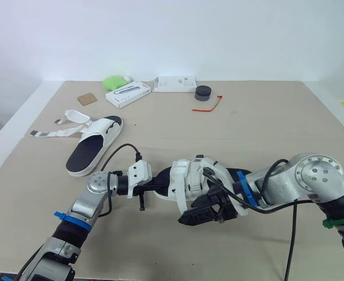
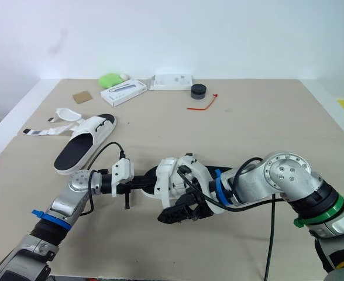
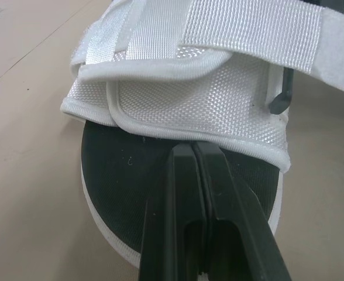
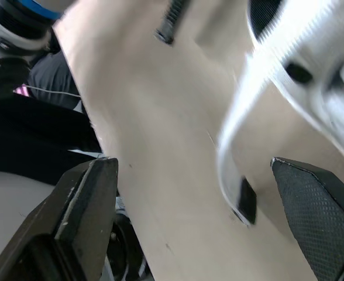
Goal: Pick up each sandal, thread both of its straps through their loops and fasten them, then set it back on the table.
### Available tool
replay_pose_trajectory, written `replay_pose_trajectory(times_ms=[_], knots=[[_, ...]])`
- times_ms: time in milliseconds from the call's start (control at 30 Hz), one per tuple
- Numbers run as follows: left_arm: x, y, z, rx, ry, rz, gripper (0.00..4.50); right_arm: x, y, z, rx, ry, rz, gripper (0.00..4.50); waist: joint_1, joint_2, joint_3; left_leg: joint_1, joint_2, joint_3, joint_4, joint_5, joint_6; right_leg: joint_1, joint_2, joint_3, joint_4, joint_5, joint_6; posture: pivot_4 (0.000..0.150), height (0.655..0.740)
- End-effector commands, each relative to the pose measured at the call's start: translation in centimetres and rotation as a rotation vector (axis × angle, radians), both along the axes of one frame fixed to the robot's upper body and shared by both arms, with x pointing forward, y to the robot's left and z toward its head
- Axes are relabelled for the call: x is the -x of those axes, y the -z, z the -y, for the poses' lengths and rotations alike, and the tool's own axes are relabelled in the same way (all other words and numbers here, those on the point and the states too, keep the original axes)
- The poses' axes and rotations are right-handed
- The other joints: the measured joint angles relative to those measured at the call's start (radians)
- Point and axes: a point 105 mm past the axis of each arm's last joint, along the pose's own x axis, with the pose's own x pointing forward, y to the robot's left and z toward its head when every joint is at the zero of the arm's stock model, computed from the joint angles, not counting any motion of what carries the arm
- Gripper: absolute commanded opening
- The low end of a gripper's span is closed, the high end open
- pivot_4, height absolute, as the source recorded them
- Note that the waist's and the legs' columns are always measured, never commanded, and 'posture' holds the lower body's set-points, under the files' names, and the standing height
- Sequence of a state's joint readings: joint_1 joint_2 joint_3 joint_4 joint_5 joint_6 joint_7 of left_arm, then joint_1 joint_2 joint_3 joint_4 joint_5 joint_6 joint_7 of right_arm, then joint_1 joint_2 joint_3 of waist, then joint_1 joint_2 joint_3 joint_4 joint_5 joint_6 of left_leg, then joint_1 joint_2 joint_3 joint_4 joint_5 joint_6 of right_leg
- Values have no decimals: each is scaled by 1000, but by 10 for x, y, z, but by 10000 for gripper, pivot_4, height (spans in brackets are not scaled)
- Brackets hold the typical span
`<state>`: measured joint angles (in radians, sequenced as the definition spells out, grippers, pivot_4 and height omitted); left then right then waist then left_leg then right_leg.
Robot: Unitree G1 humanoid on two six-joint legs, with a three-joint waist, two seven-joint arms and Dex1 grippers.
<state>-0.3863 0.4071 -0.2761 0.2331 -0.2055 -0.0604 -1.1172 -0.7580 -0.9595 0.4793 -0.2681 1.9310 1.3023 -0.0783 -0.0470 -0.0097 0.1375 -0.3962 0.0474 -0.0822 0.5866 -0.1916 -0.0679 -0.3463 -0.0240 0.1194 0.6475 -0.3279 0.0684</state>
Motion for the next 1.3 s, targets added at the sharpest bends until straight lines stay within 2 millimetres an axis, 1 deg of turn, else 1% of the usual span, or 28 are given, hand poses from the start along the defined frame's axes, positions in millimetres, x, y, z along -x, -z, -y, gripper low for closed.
replay_pose_trajectory(times_ms=[33,100,133,167,200,233,267,300,333,467,533,667,700,767,833,867,933,1000,1067,1133,1300], knots=[[29,78,-17,-209,-26,-296,0,-5,2,-5,19,2,-8,44820,1,0,-1,0,0,0,0,0,0,0,0,0,0,0,0,1500,7400],[29,78,-17,-208,-26,-297,0,-7,3,-6,24,7,-12,44820,1,0,0,-1,0,0,0,0,0,-1,0,0,0,0,0,1500,7400],[30,78,-17,-209,-26,-298,0,-7,4,-7,26,7,-14,39842,1,0,0,-2,0,0,0,0,0,-1,0,0,0,0,0,1500,7400],[31,78,-18,-209,-25,-298,0,-7,4,-7,27,4,-16,38952,1,0,0,-3,0,0,0,0,0,-2,0,0,0,0,0,1500,7400],[31,78,-18,-209,-25,-299,0,-6,5,-8,30,2,-17,36437,1,0,0,-4,0,0,0,0,0,-2,0,0,0,0,1,1500,7400],[31,79,-18,-210,-25,-300,0,-7,6,-8,37,1,-17,31619,1,0,-1,-4,0,0,0,0,0,-3,0,0,0,0,1,1500,7400],[32,79,-19,-212,-24,-301,0,-7,7,-8,42,0,-17,28015,1,0,-1,-4,0,0,0,0,0,-3,0,0,0,1,1,1500,7400],[32,79,-19,-213,-24,-301,0,-7,7,-8,41,-2,-15,28015,1,0,-1,-4,0,0,0,0,0,-3,0,0,0,1,1,1500,7400],[32,79,-20,-215,-25,-302,0,-7,7,-9,40,-4,-13,21551,1,0,-1,-4,0,-1,0,0,0,-3,0,-1,0,1,1,1500,7400],[32,79,-21,-217,-25,-303,0,-6,4,-11,32,-19,-2,9803,1,0,-1,-4,0,-1,0,0,1,-3,0,-2,0,0,0,1500,7400],[32,78,-21,-219,-25,-303,0,-6,2,-11,21,-26,-2,409,1,0,-1,-5,0,-1,0,0,1,-3,0,-2,0,0,0,1500,7400],[32,78,-21,-219,-26,-302,0,-5,-7,-14,-28,-41,-21,409,1,0,-1,-5,0,-1,0,-1,2,-3,0,-2,0,0,1,1500,7400],[32,78,-21,-219,-26,-302,0,-5,-12,-15,-61,-45,-27,409,1,0,-1,-5,0,-2,0,-1,2,-3,0,-2,0,0,1,1500,7400],[31,78,-20,-218,-27,-301,0,-11,-29,-20,-184,-52,-57,409,1,0,-1,-5,0,-2,0,-1,2,-3,0,-3,0,0,2,1500,7400],[30,78,-19,-216,-29,-300,0,-21,-47,-24,-276,-37,-49,409,1,1,0,-5,0,-2,0,-1,2,-3,0,-3,0,0,1,1500,7400],[30,79,-19,-215,-29,-299,0,-29,-55,-23,-294,-19,-37,409,0,1,0,-5,0,-2,0,-1,2,-3,0,-3,0,1,2,1500,7400],[30,79,-18,-212,-31,-299,0,-43,-69,-22,-315,18,-22,409,1,1,0,-5,0,-2,0,-1,3,-3,0,-3,0,1,3,1500,7400],[30,79,-17,-210,-32,-297,0,-56,-76,-21,-294,63,-5,409,2,1,0,-5,0,-2,0,-1,3,-4,0,-3,0,2,2,1500,7400],[30,79,-16,-208,-33,-297,0,-63,-77,-19,-271,92,-7,409,2,1,0,-5,0,-2,0,-1,3,-4,0,-3,0,1,2,1500,7400],[30,80,-15,-206,-33,-295,0,-68,-70,-18,-232,123,-27,409,2,1,0,-6,0,-2,0,-1,3,-3,0,-3,0,1,2,1500,7400],[29,80,-15,-202,-41,-292,0,-68,-57,-19,-175,124,-68,409,3,2,0,-7,-1,-2,0,-1,3,-4,0,-3,0,2,2,1500,7400]])
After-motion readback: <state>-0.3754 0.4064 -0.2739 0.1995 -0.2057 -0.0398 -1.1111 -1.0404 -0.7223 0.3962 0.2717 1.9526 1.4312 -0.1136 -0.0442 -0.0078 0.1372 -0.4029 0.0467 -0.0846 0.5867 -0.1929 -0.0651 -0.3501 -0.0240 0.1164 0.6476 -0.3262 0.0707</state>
